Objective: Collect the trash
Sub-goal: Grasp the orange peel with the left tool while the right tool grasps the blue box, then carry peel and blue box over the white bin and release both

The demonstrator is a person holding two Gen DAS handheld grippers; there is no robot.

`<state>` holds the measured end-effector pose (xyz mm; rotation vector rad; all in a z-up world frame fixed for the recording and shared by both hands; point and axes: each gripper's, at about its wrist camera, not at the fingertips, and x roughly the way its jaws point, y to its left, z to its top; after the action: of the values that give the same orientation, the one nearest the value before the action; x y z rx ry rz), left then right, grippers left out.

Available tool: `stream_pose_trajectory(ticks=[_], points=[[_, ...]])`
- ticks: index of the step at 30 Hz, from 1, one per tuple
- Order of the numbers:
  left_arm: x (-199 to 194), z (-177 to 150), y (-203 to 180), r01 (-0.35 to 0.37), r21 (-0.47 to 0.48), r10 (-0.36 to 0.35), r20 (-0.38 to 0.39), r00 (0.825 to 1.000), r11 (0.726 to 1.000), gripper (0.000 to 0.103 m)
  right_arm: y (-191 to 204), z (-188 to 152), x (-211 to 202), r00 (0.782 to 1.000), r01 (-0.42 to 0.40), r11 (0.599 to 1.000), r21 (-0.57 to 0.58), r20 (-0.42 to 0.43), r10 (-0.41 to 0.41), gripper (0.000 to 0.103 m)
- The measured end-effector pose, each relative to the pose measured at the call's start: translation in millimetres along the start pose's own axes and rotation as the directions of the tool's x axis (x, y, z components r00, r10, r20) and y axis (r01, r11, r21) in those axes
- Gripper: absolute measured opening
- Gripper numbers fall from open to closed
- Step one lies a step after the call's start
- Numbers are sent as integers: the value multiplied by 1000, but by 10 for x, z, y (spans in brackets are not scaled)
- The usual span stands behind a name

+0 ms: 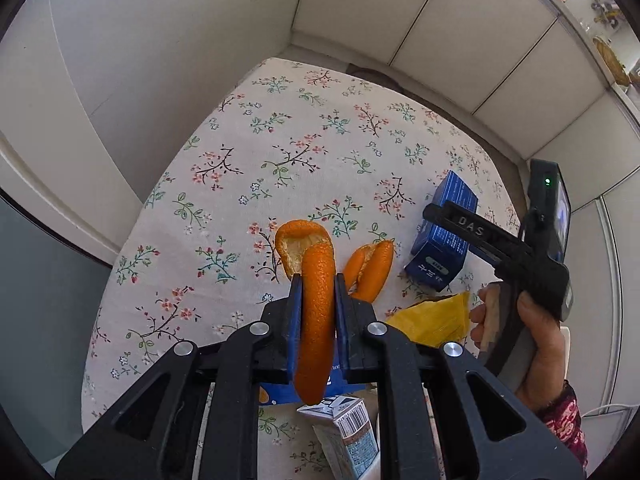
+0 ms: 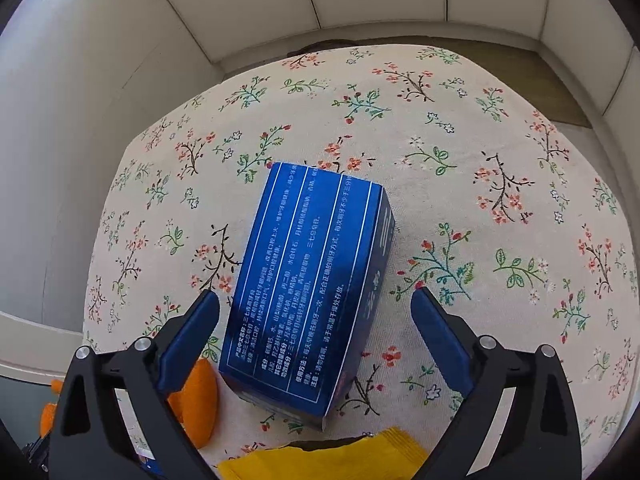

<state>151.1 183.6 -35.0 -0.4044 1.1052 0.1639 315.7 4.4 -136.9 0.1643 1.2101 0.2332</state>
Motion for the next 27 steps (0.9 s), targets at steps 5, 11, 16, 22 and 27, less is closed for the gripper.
stream_pose_trajectory(ticks=[5,11,16,22,27], points=[[4,11,39,-9,-8,9,-9,1000,1000,14,-20,-23,105,999,44,999,-15,0,-44,82],[13,18,39,-2,-17,2,-2,1000,1000,14,-45,-26,4,998,56,997,-56,16,-55,56],[-22,19,1,10,-19,-10,9,1000,1000,14,-84,-42,-198,997,70,995,-69,47,-67,56],[-64,32,-110,33,-20,-33,19,999,999,14,-175,-86,-572,991,94,992,-90,105,-85,56],[-137,26,-296,69,-2,-69,33,997,998,14,-266,-159,-863,983,125,987,-99,147,-110,56]])
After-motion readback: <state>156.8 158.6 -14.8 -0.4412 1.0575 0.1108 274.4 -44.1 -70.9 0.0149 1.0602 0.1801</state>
